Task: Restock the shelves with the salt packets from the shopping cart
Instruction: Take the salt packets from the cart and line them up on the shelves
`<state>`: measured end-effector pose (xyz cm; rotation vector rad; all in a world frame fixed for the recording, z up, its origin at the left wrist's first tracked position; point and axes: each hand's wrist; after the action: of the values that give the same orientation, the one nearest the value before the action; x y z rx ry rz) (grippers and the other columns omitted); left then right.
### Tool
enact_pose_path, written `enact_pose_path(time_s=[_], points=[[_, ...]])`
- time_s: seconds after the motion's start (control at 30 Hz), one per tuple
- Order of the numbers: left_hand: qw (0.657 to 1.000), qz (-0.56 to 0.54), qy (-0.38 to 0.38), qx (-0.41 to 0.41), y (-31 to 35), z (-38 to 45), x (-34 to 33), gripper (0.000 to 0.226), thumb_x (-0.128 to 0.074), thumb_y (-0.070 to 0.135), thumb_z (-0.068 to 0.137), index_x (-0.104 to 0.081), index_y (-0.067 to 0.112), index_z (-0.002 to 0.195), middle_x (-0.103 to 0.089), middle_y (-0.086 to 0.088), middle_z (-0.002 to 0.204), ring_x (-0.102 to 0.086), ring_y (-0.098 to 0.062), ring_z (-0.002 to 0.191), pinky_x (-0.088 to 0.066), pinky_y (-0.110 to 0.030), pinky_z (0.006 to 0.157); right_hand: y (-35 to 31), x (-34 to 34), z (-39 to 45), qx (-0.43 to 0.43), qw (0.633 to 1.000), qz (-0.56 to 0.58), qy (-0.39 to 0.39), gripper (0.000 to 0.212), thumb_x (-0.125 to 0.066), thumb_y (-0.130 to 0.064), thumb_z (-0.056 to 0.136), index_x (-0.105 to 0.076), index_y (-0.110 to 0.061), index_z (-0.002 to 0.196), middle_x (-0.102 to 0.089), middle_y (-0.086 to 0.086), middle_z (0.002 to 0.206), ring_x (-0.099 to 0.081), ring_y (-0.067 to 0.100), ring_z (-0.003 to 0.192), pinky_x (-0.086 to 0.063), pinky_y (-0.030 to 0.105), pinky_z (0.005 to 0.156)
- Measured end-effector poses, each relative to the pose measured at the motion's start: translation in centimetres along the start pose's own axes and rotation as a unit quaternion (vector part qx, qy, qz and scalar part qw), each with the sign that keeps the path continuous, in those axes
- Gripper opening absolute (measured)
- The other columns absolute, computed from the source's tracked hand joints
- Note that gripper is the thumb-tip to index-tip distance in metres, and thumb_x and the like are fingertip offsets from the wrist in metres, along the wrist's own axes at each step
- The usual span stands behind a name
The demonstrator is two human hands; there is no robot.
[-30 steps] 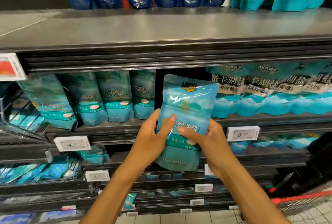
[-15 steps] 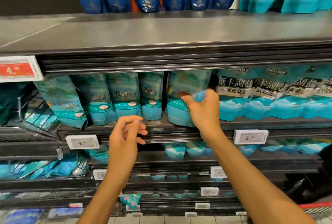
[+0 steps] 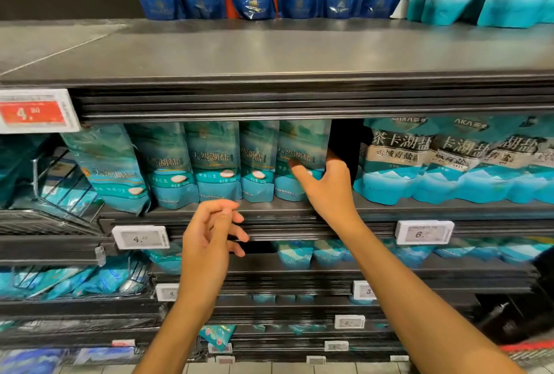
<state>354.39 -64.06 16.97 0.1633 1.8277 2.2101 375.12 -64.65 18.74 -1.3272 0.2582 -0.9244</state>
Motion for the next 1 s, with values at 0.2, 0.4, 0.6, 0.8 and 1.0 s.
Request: enact_pose_path(time_s=[0.2, 0.4, 0.6, 0.8, 1.0], points=[[1.000, -0.003, -0.028, -0.005, -0.4, 0.4, -0.7, 0.024, -0.045, 0.012, 0.102, -0.066, 0.020, 0.095, -0.066, -0.003, 0.082, -0.062, -0.019, 0.063, -0.050, -0.028, 0.047, 0.6, 0.9, -1.2, 0.035, 0.994, -0.098, -0.020, 0.025, -0.068, -0.042, 0.088, -0.051, -0.025, 0.081, -0.054, -0.007, 0.076, -0.053, 0.018, 0.077, -0.042, 0.036, 0.063], [0.997, -0.007, -0.074, -0.009, -0.6, 0.7, -1.3, 0.023, -0.045, 0.013, 0.103, -0.066, 0.019, 0.096, -0.064, -0.005, 0.080, -0.061, -0.019, 0.063, -0.049, -0.029, 0.047, 1.1, 1.8, -2.3, 0.064, 0.989, -0.128, -0.023, 0.032, -0.064, -0.043, 0.090, -0.045, -0.018, 0.097, -0.059, -0.006, 0.087, -0.060, 0.020, 0.078, -0.055, 0.046, 0.071], [0.986, -0.024, -0.167, 0.004, -1.5, 0.3, -3.8, 0.018, -0.048, 0.012, 0.100, -0.064, 0.012, 0.095, -0.063, -0.003, 0.076, -0.058, -0.022, 0.062, -0.048, -0.031, 0.045, 2.3, 4.4, -6.3, 0.118, 0.987, -0.100, 0.038, 0.044, -0.066, -0.030, 0.092, -0.050, -0.014, 0.130, -0.060, -0.002, 0.119, -0.058, 0.012, 0.114, -0.050, 0.036, 0.095], [0.939, -0.042, -0.338, 0.049, -4.3, -3.5, -11.8, 0.015, -0.050, 0.015, 0.101, -0.063, 0.009, 0.095, -0.062, -0.004, 0.075, -0.058, -0.020, 0.060, -0.047, -0.029, 0.044, 5.9, 12.9, -15.2, 0.059, 0.979, -0.076, 0.180, 0.027, -0.061, -0.024, 0.096, -0.057, -0.018, 0.122, -0.066, -0.005, 0.106, -0.064, 0.011, 0.102, -0.048, 0.017, 0.088], [0.834, -0.011, -0.539, 0.116, -6.6, -13.5, -23.3, 0.019, -0.053, 0.027, 0.091, -0.062, 0.011, 0.094, -0.064, 0.001, 0.072, -0.057, -0.016, 0.059, -0.045, -0.031, 0.044, 10.7, 23.9, -26.4, -0.114, 0.902, -0.068, 0.411, 0.018, -0.065, -0.016, 0.095, -0.065, -0.028, 0.108, -0.071, -0.009, 0.094, -0.069, 0.008, 0.090, -0.052, 0.015, 0.078]])
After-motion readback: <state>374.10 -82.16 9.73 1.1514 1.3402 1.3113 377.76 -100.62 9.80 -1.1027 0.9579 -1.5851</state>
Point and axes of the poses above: each hand's wrist, its own z-axis towards the middle knuckle, its own x-axis out of the back of the hand, y = z × x
